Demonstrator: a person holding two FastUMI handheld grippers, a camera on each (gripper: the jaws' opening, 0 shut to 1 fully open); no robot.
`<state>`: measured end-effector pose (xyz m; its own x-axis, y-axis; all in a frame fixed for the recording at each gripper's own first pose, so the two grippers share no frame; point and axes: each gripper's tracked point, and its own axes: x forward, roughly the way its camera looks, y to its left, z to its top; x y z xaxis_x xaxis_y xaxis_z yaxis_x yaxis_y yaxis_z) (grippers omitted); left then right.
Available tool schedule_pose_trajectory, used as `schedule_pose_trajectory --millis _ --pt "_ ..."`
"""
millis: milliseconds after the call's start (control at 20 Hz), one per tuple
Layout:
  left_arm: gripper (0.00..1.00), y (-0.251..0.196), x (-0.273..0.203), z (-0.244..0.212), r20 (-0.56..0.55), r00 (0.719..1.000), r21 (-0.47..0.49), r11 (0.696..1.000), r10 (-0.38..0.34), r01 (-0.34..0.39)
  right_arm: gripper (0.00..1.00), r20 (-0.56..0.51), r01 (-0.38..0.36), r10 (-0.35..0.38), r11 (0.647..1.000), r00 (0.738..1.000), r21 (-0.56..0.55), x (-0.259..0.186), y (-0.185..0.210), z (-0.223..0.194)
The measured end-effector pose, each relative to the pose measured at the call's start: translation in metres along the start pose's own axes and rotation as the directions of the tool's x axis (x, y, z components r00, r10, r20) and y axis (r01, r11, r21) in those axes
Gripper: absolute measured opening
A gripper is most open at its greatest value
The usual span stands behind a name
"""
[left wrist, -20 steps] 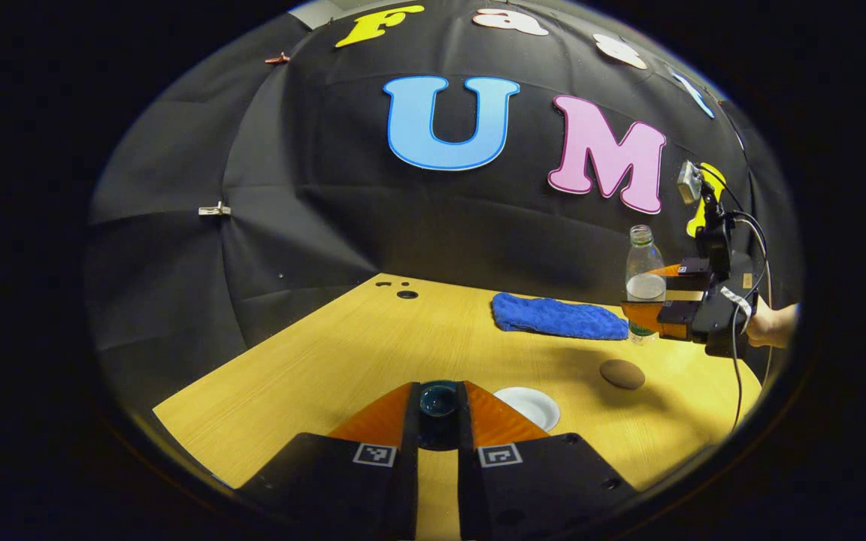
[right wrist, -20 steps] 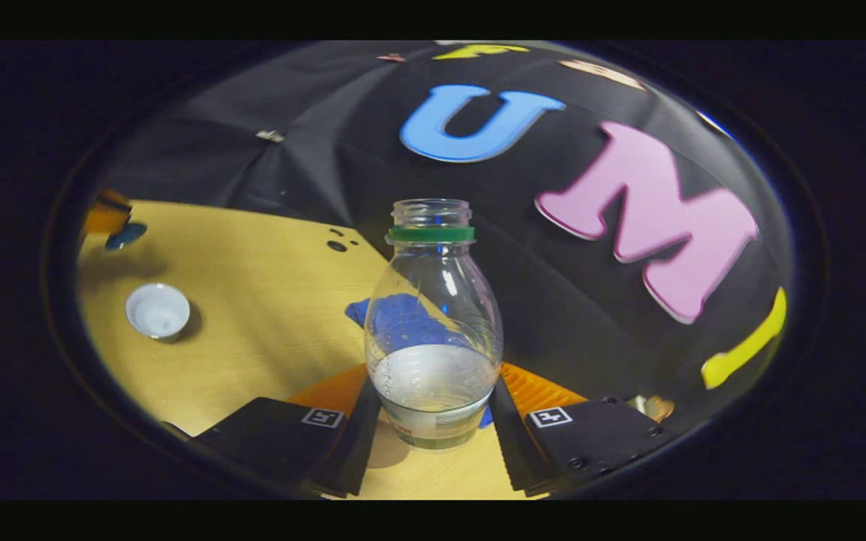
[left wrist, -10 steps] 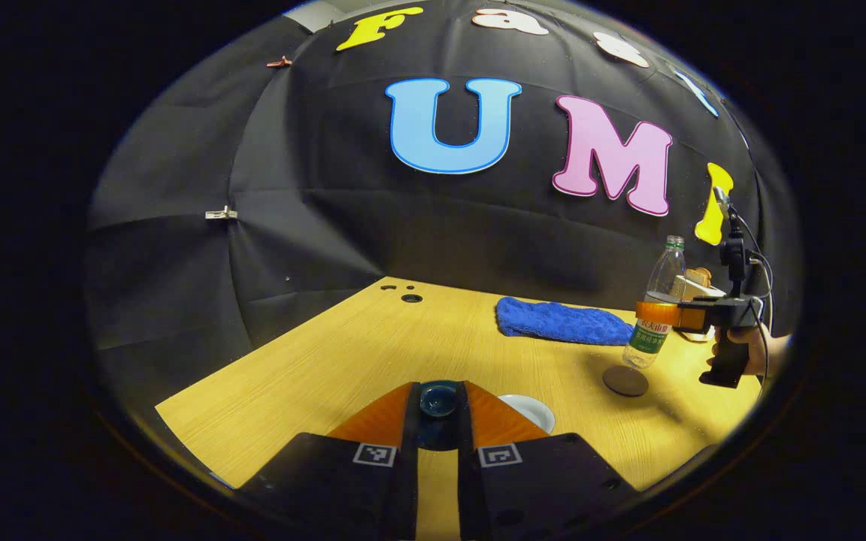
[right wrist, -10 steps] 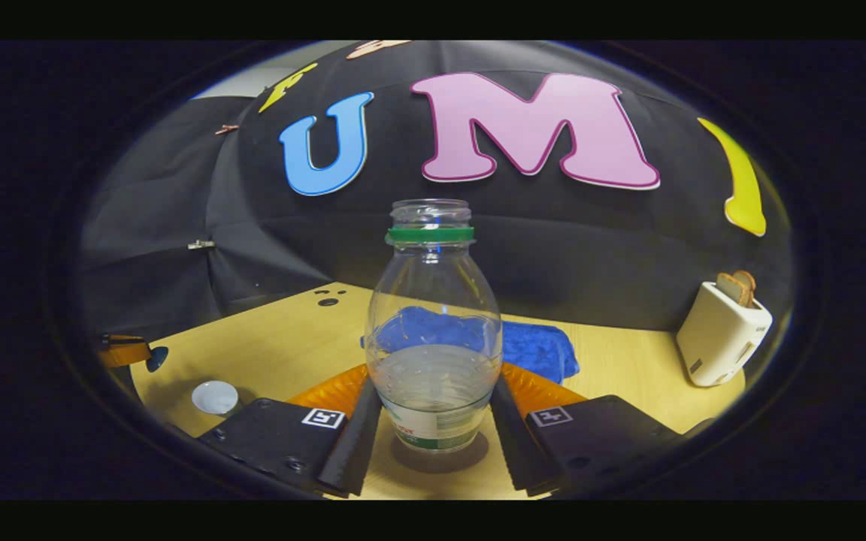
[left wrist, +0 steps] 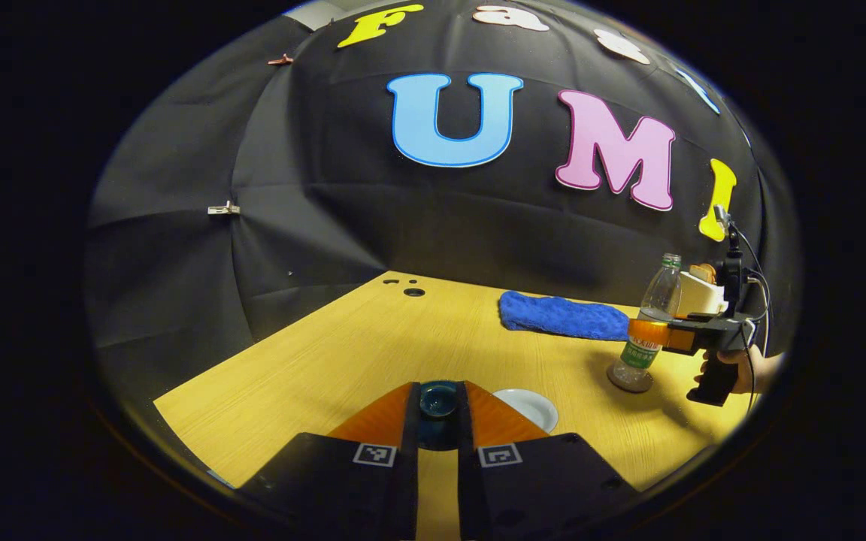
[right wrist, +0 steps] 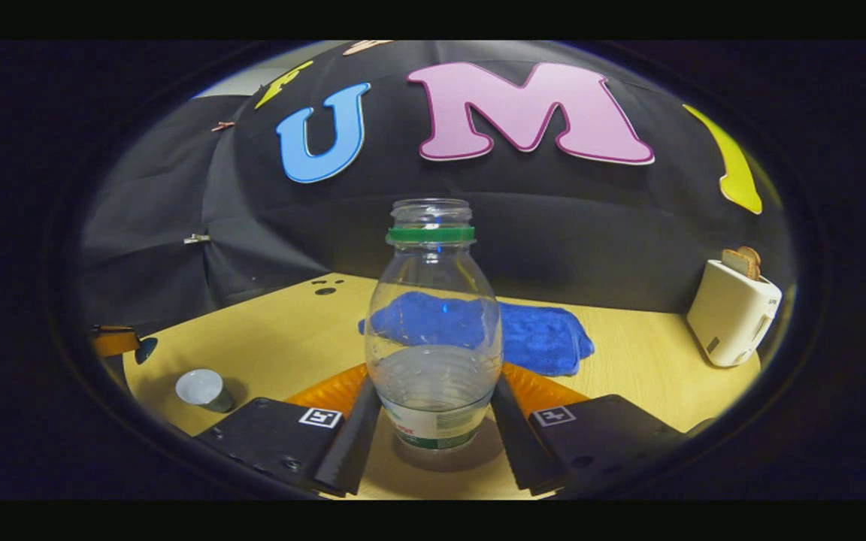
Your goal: Open the teacup lid with one hand, grasp the water bottle and pour water into the teacup with the other hand; after pouring, place the water bottle on the coaster and then close the teacup lid.
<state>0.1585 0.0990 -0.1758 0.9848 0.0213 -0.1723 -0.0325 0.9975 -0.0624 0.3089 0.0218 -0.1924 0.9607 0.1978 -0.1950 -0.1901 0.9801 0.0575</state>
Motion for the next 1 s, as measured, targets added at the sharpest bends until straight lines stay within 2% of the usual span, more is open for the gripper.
schedule_pose_trajectory --millis 300,400,450,500,550,600,800,850,950,1000 --pt "0.25 -0.006 0.006 0.002 0.0 1.0 0.01 1.0 -0.015 0.015 0.81 -0.026 0.004 -0.005 1.0 1.0 -0.011 0.002 -0.002 -0.004" --pt "0.25 -0.012 0.009 0.006 0.001 1.0 0.011 1.0 -0.026 0.026 0.88 -0.025 0.005 -0.005 1.0 1.0 -0.013 0.002 -0.005 -0.005" --pt "0.25 -0.014 0.011 0.007 0.004 0.999 0.013 0.999 -0.033 0.033 0.95 -0.024 0.003 -0.003 1.0 1.0 -0.013 0.002 -0.004 -0.005" --pt "0.29 -0.018 0.012 0.008 0.005 0.999 0.017 0.999 -0.041 0.041 1.0 -0.029 0.01 -0.01 1.0 1.0 -0.02 -0.002 -0.004 -0.005" --pt "0.25 -0.023 0.015 0.009 0.002 0.999 0.025 0.999 -0.048 0.048 0.96 -0.03 0.02 -0.021 0.999 0.999 -0.03 -0.006 -0.008 -0.006" --pt "0.25 -0.027 0.016 0.01 0.003 0.999 0.03 0.998 -0.052 0.052 1.0 -0.027 0.035 -0.035 0.999 0.999 -0.035 -0.012 -0.012 -0.006" --pt "0.25 -0.042 0.022 0.012 -0.002 0.997 0.038 0.997 -0.072 0.072 1.0 -0.053 0.071 -0.072 0.997 0.996 -0.018 -0.045 -0.02 -0.016" --pt "0.22 -0.043 0.023 0.011 -0.007 0.997 0.041 0.996 -0.073 0.073 1.0 -0.058 0.085 -0.085 0.996 0.995 -0.015 -0.055 -0.024 -0.016" --pt "0.29 -0.048 0.025 0.009 -0.01 0.997 0.04 0.996 -0.077 0.078 1.0 -0.061 0.112 -0.114 0.993 0.992 -0.035 -0.075 -0.03 -0.02" --pt "0.22 -0.051 0.026 0.007 -0.01 0.997 0.037 0.996 -0.081 0.081 1.0 -0.053 0.122 -0.125 0.991 0.991 -0.05 -0.084 -0.032 -0.018"
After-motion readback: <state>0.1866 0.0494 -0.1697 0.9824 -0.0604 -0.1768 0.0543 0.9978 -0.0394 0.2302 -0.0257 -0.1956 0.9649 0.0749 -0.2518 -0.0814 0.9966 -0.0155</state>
